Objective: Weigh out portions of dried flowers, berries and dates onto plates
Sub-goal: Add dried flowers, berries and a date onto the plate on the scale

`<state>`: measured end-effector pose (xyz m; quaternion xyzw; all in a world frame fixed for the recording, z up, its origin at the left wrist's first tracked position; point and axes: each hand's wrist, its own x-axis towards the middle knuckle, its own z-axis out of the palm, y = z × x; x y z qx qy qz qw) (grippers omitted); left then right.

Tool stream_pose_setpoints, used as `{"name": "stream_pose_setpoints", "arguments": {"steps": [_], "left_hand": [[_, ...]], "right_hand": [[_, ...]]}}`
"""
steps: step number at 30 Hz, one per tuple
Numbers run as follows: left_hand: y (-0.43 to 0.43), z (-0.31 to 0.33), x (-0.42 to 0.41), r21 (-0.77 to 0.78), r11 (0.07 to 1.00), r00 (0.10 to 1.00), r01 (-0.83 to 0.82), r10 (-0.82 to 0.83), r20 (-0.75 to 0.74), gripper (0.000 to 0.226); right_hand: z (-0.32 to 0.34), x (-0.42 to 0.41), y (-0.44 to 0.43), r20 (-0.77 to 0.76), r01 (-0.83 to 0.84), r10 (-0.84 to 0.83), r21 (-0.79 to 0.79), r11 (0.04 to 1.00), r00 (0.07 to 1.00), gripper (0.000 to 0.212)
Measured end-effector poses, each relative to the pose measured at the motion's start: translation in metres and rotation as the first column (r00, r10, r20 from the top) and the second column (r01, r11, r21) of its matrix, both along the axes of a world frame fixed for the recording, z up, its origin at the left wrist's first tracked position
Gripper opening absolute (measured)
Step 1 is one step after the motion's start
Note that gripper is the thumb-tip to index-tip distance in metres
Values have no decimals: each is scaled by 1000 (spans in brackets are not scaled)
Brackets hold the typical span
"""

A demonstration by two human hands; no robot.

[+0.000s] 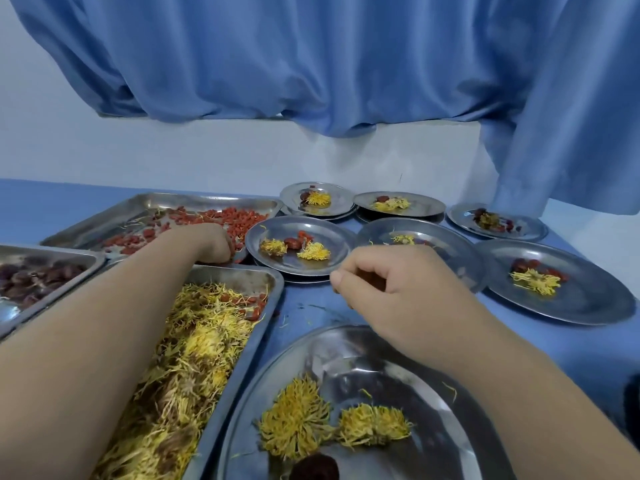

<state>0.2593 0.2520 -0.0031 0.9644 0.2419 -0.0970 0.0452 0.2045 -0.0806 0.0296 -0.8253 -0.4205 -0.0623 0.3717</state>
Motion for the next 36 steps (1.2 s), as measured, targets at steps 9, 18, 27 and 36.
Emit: {"name": "stream_pose_setpoints", "arguments": {"steps": [9,18,27,36], "left_hand": [[2,-1,-2,-157,987,982,-34,63,181,34],[17,13,-8,-79,997,920,-4,35,391,27],[21,18,-18,-405,914,824,-15,240,513,9],[6,32,-39,-549,827,733,119,300,611,14]], "right_hand": [[6,5,-8,4,32,-32,63,997,999,31],[11,5,-12,4,34,-35,67,997,999,32],[13,8,-16,-3,66,-66,45,997,998,32],[18,10,-22,-9,121,-121,82,989,993,30]]}}
